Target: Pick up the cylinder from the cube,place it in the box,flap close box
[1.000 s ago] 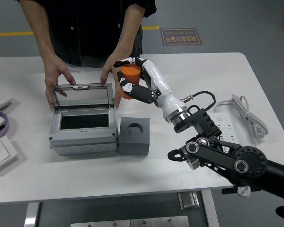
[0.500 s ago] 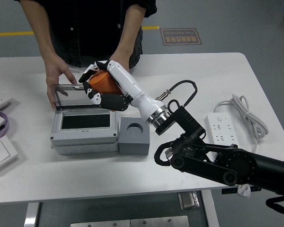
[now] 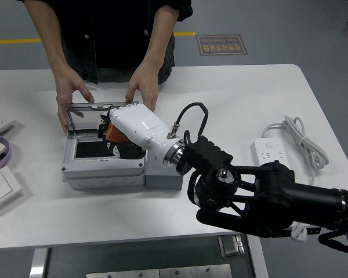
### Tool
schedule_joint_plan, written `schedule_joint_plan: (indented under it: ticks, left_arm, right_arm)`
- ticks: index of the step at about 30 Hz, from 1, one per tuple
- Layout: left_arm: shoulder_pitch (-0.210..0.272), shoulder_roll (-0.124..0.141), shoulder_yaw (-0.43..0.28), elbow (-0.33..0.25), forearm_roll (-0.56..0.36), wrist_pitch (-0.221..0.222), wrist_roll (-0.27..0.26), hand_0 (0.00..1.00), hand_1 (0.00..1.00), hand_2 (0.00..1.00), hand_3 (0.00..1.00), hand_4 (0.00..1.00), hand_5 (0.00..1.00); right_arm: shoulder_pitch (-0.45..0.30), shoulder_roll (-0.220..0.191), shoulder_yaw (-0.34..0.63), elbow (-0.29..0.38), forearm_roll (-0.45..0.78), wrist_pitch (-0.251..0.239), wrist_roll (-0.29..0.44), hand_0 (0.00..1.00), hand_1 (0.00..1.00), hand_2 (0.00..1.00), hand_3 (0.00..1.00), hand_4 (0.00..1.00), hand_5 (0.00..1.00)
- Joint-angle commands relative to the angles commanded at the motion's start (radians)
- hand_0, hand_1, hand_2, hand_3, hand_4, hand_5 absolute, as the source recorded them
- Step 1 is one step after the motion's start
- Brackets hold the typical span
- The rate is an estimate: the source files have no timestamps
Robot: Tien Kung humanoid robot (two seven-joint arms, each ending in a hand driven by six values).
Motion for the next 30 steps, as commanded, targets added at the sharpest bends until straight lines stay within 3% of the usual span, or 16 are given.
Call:
schedule_joint_plan:
  ticks: [4,10,11,16,17,22,23,28,29,30]
  left_arm:
    - [-0.001,0.001,-0.007,0.000,0.010,0.000,0.007,0.583,0.573,0.550,0.608,0.642,0.238]
    - [-0.006,0.004,-0.010,0.001,0.017,0.000,0.009,0.582,0.572,0.549,0.607,0.640,0.240]
    - [-0.007,0.004,-0.011,0.001,0.019,0.000,0.010,0.582,0.572,0.549,0.607,0.639,0.238]
    - [-0.008,0.005,-0.015,0.001,0.025,-0.001,0.012,0.582,0.572,0.549,0.607,0.639,0.238]
    - [-0.008,0.005,-0.015,0.001,0.026,-0.001,0.013,0.582,0.572,0.549,0.606,0.637,0.237]
    - [-0.009,0.006,-0.019,0.001,0.034,-0.002,0.015,0.582,0.572,0.549,0.606,0.637,0.237]
    - [-0.010,0.006,-0.019,0.001,0.035,-0.002,0.014,0.582,0.571,0.549,0.607,0.636,0.236]
    - [-0.012,0.007,-0.015,0.000,0.034,-0.003,0.012,0.582,0.571,0.549,0.607,0.636,0.236]
    - [-0.013,0.008,-0.014,0.000,0.034,-0.003,0.011,0.582,0.571,0.549,0.607,0.635,0.235]
    - [-0.013,0.008,-0.015,0.000,0.035,-0.003,0.011,0.582,0.571,0.549,0.607,0.635,0.235]
  right_arm:
    - [0.029,0.023,-0.025,0.000,-0.020,-0.004,-0.016,0.002,0.124,0.530,0.436,0.107,0.002]
    - [0.071,0.060,-0.082,-0.037,0.037,-0.072,0.035,0.016,0.152,0.536,0.448,0.102,0.002]
    - [0.076,0.066,-0.092,-0.047,0.048,-0.083,0.046,0.082,0.205,0.550,0.468,0.090,0.002]
    - [0.093,0.094,-0.133,-0.099,0.081,-0.122,0.087,0.082,0.205,0.550,0.468,0.090,0.002]
    - [0.095,0.099,-0.140,-0.110,0.085,-0.127,0.092,0.292,0.345,0.554,0.463,0.132,0.002]
    - [0.089,0.118,-0.155,-0.158,0.078,-0.150,0.107,0.292,0.345,0.554,0.463,0.132,0.002]
    - [0.086,0.118,-0.155,-0.166,0.076,-0.157,0.111,0.474,0.444,0.567,0.477,0.134,0.002]
    - [0.080,0.118,-0.161,-0.195,0.070,-0.187,0.125,0.474,0.444,0.567,0.477,0.134,0.002]
    - [0.078,0.118,-0.162,-0.205,0.069,-0.194,0.129,0.669,0.565,0.593,0.502,0.057,0.002]
    - [0.078,0.118,-0.162,-0.210,0.069,-0.196,0.130,0.669,0.565,0.593,0.502,0.057,0.002]
